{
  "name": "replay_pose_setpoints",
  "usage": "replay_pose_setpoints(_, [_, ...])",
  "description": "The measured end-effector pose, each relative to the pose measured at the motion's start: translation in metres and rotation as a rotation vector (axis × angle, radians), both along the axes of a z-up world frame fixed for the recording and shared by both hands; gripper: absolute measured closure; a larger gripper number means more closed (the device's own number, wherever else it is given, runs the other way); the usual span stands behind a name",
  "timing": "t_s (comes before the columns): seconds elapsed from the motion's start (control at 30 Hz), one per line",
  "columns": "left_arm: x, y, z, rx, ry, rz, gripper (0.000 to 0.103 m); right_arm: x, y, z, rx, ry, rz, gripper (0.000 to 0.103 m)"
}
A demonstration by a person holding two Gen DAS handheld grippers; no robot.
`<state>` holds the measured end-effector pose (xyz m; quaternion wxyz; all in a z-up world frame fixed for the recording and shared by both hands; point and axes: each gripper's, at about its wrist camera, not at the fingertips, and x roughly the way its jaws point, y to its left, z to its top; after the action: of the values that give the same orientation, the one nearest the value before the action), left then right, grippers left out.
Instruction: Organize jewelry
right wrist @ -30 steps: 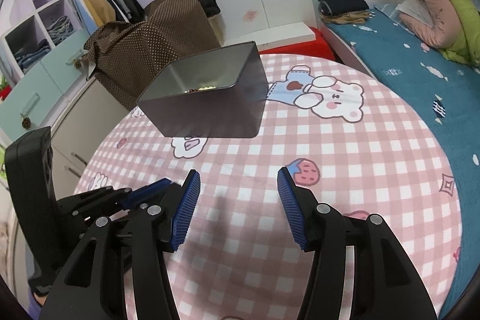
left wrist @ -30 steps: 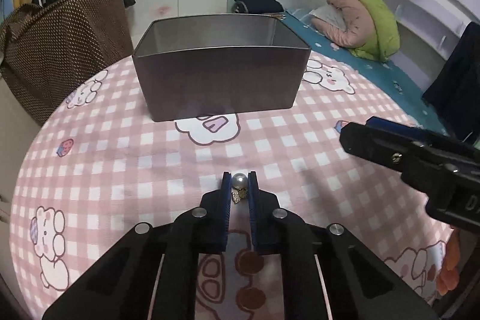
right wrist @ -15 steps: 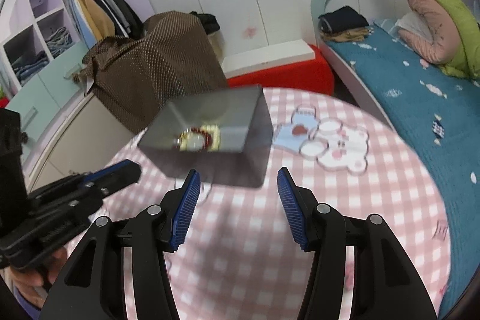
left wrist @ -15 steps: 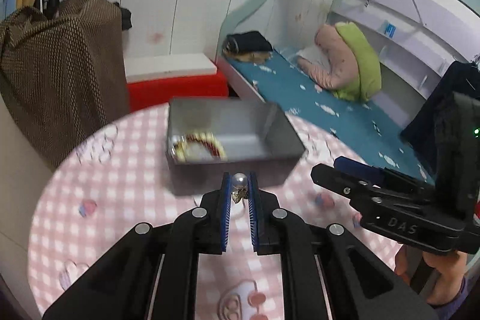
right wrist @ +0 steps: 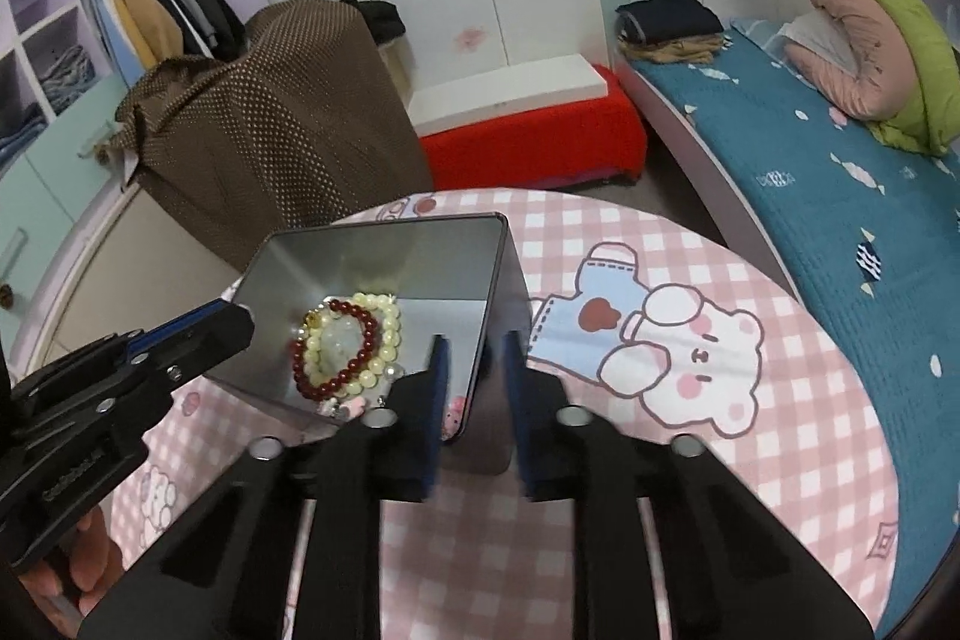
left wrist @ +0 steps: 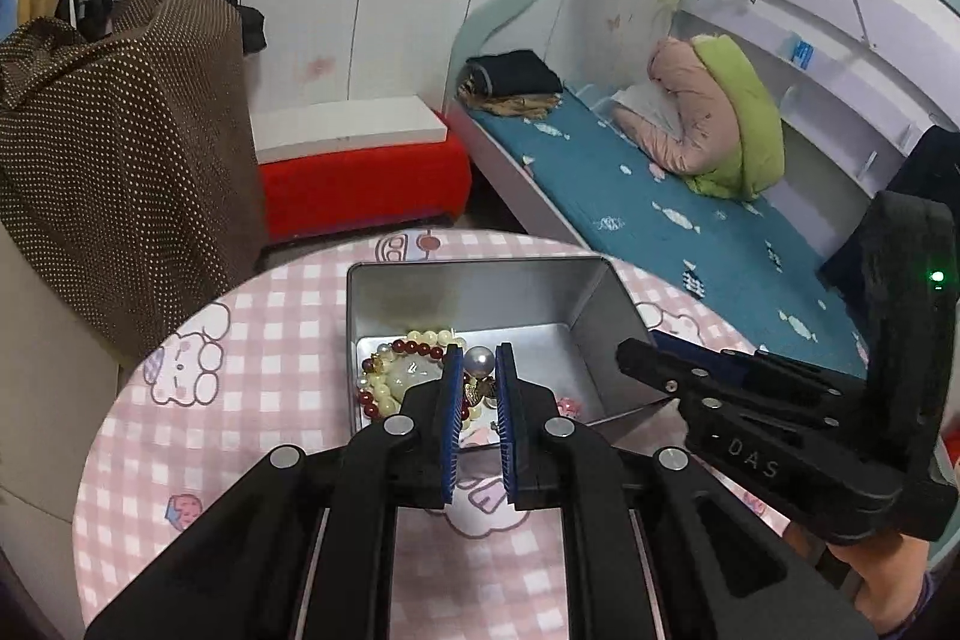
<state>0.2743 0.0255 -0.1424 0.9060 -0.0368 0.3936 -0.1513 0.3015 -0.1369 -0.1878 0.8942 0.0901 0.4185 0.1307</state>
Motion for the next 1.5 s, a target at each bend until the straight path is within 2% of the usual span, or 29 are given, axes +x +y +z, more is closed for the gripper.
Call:
replay_pose_setpoints(0.53, [0.015,-0.002,-0.015,0.003,0.049,0.022,0.091,-0.002,0.004,-0.002,-0.024,-0.015,0.0,0.09])
replay_pose_setpoints(0.57, [0.015,-0.002,-0.014,0.002,0.05,0.025,0.088,-0.003,0.004,-0.002,-0.021,-0.016,0.0,0.09])
replay_pose_setpoints(0.63, [0.014,-0.001,-0.013,0.009,0.037,0.047,0.063,-0.003,0.005,-0.002,-0.021,-0.016,0.0,0.09])
replay_pose_setpoints(0.77, [0.011,0.0,-0.011,0.004,0.027,0.062,0.058,-0.005,0.008,0.0,-0.011,-0.017,-0.003,0.09])
replay_pose_setpoints(0.83, [0.009,0.002,-0.009,0.004,0.016,0.073,0.046,-0.005,0.006,0.001,0.003,-0.015,-0.004,0.088])
replay_pose_setpoints(1.03, [-0.006,0.009,0.003,-0.009,-0.046,0.105,0.027,-0.015,-0.005,0.011,0.036,-0.052,-0.021,0.087])
replay_pose_setpoints(1.1, [-0.014,0.01,0.009,-0.011,-0.066,0.104,0.024,-0.023,-0.006,0.018,0.036,-0.076,-0.023,0.075])
replay_pose_setpoints(1.2, [-0.029,0.01,0.019,-0.013,-0.099,0.093,0.018,-0.04,-0.005,0.034,-0.007,-0.145,-0.03,0.048])
replay_pose_setpoints(1.37, [-0.067,0.009,0.043,0.057,-0.204,0.125,0.013,-0.08,-0.002,0.06,-0.038,-0.253,-0.022,0.047])
replay_pose_setpoints(1.43, [-0.083,0.01,0.051,0.069,-0.237,0.132,0.007,-0.093,-0.003,0.07,-0.029,-0.28,-0.018,0.044])
replay_pose_setpoints(1.5, [-0.096,0.012,0.059,0.07,-0.261,0.14,0.007,-0.108,-0.003,0.08,-0.029,-0.308,-0.016,0.041])
